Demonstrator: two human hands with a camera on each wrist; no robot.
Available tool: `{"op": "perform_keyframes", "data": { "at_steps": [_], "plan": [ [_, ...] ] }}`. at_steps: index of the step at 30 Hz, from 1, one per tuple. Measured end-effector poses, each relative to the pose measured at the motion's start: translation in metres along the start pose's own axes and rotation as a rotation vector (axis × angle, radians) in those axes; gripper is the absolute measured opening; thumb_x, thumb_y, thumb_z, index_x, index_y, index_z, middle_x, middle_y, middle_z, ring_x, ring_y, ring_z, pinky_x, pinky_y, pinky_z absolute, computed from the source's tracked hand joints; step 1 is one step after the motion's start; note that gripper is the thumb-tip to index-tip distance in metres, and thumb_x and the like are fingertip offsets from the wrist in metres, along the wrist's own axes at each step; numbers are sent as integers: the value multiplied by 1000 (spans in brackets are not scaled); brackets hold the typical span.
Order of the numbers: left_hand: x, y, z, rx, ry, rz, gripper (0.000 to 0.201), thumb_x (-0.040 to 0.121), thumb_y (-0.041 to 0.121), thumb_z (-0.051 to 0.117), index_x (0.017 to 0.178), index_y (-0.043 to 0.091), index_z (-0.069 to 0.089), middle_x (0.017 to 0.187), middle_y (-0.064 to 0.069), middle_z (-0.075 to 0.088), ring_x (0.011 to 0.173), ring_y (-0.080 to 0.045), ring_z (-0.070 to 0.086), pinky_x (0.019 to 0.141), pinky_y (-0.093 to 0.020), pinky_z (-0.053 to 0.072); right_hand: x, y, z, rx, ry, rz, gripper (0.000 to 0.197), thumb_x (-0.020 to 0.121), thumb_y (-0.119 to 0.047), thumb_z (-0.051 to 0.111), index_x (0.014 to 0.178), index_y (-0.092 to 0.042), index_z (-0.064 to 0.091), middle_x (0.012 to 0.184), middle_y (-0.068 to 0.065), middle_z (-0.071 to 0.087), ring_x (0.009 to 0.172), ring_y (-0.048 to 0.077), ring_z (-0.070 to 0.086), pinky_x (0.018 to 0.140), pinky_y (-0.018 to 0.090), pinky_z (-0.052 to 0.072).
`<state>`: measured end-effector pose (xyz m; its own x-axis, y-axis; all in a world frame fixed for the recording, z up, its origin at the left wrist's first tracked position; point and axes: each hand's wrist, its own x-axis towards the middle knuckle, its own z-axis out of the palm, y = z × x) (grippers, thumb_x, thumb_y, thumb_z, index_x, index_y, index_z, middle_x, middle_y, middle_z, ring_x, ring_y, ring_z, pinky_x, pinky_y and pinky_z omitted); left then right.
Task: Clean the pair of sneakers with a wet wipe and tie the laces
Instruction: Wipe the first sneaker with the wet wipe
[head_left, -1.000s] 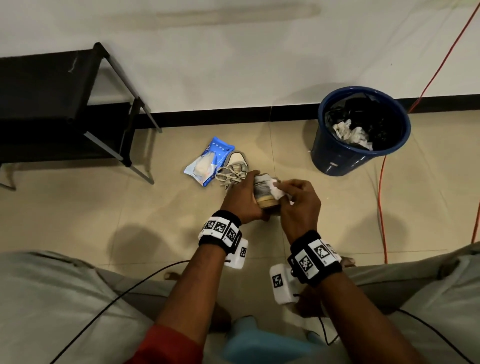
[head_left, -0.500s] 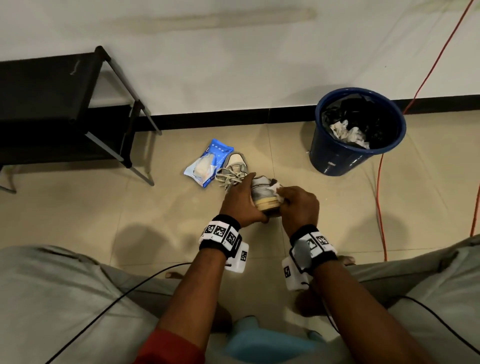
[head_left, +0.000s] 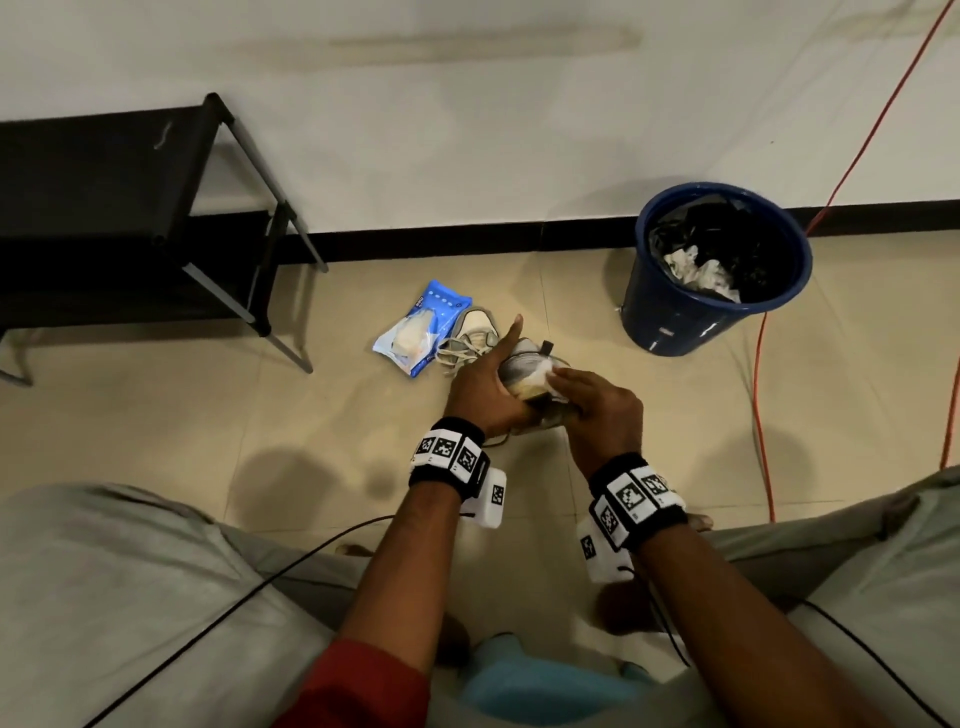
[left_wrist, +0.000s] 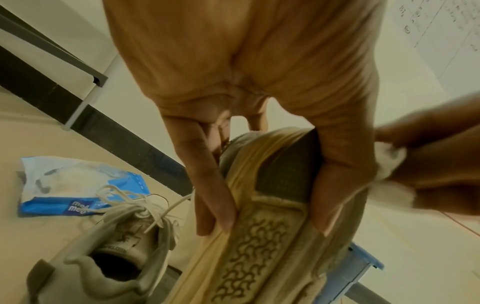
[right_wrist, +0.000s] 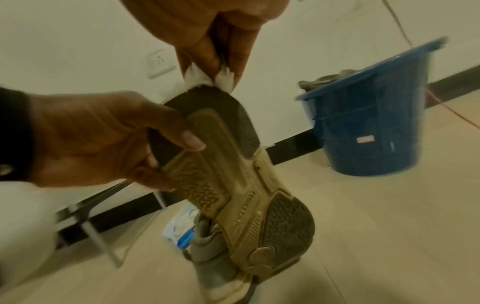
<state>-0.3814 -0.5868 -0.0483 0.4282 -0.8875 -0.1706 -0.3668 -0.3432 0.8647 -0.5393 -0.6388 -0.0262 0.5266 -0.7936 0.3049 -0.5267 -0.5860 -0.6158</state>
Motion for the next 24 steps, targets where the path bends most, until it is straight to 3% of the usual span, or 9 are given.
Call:
{"op": "perform_keyframes", "data": {
  "at_steps": [2, 3, 6, 8, 11, 13, 17, 21, 24],
  "plan": [
    [3, 1, 0, -3, 0, 2, 117, 50, 31, 85, 150, 49, 27, 130, 11, 61, 116, -6, 57, 99, -20, 46, 7, 11, 0, 31, 42, 184, 30, 75, 5, 69, 102, -8, 74, 106, 12, 72, 96, 30, 69, 89, 39, 55],
    [3, 0, 1, -6, -1, 3, 116, 51, 30, 85, 151, 48, 27, 133, 9, 60, 117, -6, 56, 99, -20, 46, 7, 9, 0, 42, 49, 180, 29, 75, 4, 70, 101, -8, 74, 104, 12, 72, 94, 29, 69, 88, 39, 55],
    [7, -5, -1, -44, -1, -8, 112, 51, 39, 79, 151, 46, 29, 140, 8, 56, 120, -4, 54, 104, -23, 45, 0, -10, 1, 27, -9, -61, 30, 70, 5, 72, 96, -9, 76, 103, 8, 73, 91, 24, 70, 84, 35, 56],
    [9, -5, -2, -58, 14, -19, 114, 50, 37, 81, 151, 44, 29, 141, 8, 56, 123, -6, 54, 106, -27, 45, 4, -6, 2, 10, -15, -81, 34, 70, 8, 70, 98, -10, 76, 106, 7, 73, 95, 23, 69, 85, 34, 56],
    [12, -6, -4, -57, 32, -34, 120, 52, 18, 88, 153, 41, 28, 142, 10, 53, 124, -7, 51, 105, -26, 44, 13, 19, 10, 122, 84, 249, 35, 75, 12, 62, 100, -9, 75, 105, 10, 72, 99, 24, 68, 93, 28, 51],
    [15, -9, -5, -58, 13, -31, 119, 53, 13, 87, 153, 40, 28, 141, 10, 52, 124, -8, 51, 99, -20, 44, 7, 15, 15, 165, 105, 279, 34, 76, 11, 63, 100, -9, 75, 103, 9, 73, 98, 21, 68, 93, 26, 50],
    [13, -12, -5, -70, 35, -48, 104, 64, 21, 84, 152, 39, 31, 134, 12, 54, 118, -2, 52, 95, -15, 41, 5, -5, 23, 272, 120, 55, 34, 71, 9, 70, 97, -12, 76, 104, 5, 73, 96, 10, 66, 91, 24, 52],
    [12, -15, -6, -81, 36, -56, 94, 76, 16, 75, 153, 42, 27, 146, 5, 49, 128, -7, 48, 103, -18, 38, 1, -9, 22, -74, 15, -440, 29, 82, -5, 53, 100, -7, 75, 109, 10, 71, 100, 26, 68, 80, 32, 57],
    [13, -20, -11, -21, -23, -18, 88, 83, 16, 68, 154, 41, 23, 151, -1, 45, 134, -16, 46, 104, -20, 36, -4, -10, 29, -226, -59, -556, 31, 86, -7, 46, 102, -2, 72, 110, 14, 70, 101, 31, 67, 70, 36, 58]
  ]
}}
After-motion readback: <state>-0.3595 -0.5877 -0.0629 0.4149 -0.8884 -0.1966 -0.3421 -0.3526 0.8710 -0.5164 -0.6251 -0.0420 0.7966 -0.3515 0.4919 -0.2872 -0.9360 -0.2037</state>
